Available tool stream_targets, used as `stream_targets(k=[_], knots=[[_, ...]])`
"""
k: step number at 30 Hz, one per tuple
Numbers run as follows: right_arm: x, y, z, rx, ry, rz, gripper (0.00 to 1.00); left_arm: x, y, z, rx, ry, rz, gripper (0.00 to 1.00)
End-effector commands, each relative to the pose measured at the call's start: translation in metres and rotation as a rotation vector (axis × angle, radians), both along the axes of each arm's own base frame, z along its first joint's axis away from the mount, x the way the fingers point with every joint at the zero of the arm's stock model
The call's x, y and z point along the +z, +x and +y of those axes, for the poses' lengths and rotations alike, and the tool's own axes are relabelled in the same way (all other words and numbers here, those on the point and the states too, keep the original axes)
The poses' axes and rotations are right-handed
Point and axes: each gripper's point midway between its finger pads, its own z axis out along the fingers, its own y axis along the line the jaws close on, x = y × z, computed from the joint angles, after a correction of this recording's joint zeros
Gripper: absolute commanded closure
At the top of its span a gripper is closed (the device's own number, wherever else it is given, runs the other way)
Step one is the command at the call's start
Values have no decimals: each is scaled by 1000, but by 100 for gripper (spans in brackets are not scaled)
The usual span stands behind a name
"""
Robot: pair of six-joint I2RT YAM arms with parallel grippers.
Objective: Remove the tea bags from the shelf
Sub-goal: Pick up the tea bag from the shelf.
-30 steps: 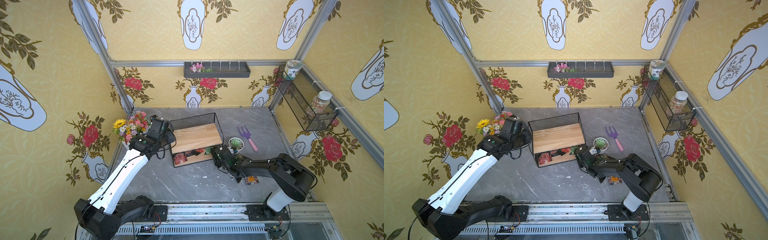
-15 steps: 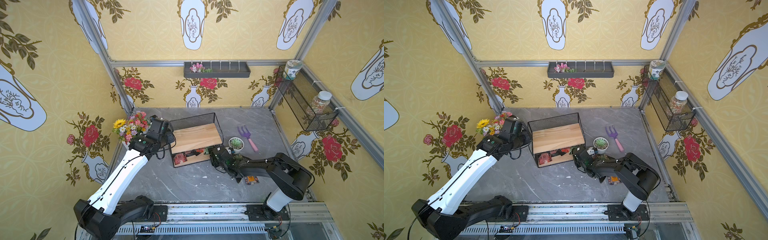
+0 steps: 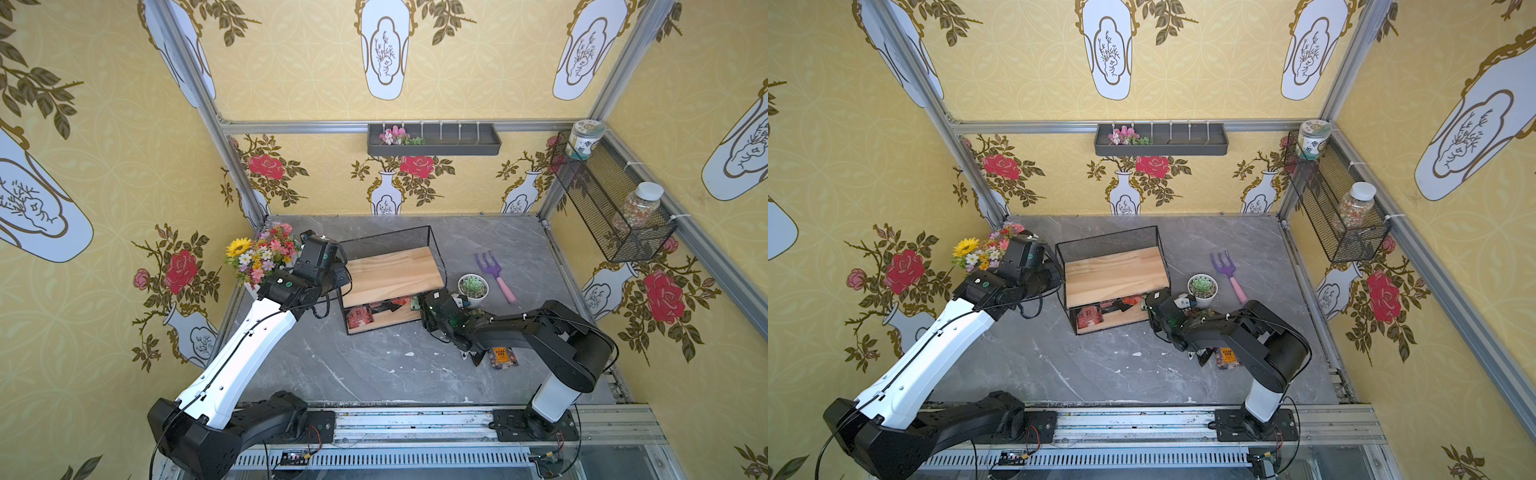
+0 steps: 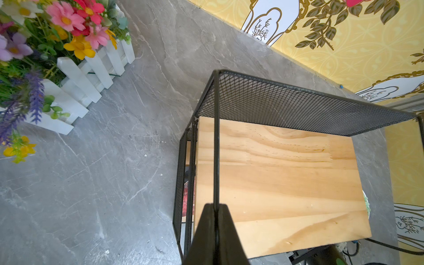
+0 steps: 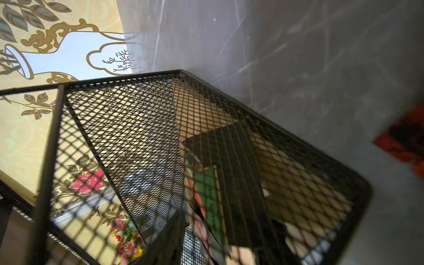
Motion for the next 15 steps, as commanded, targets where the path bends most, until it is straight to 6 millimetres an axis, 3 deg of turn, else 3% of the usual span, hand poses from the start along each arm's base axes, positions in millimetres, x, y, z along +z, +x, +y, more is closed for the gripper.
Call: stream_targets(k=[1, 9, 15], knots=[[-7, 1, -5, -28, -10, 26, 51, 15, 12, -2, 15, -19, -77, 100], [-29, -17, -27, -96, -57, 153, 62, 19, 13, -1, 15, -12, -86, 100], [-30, -17, -39, -117, -69, 164, 70, 20, 12, 1, 19, -6, -89, 100]])
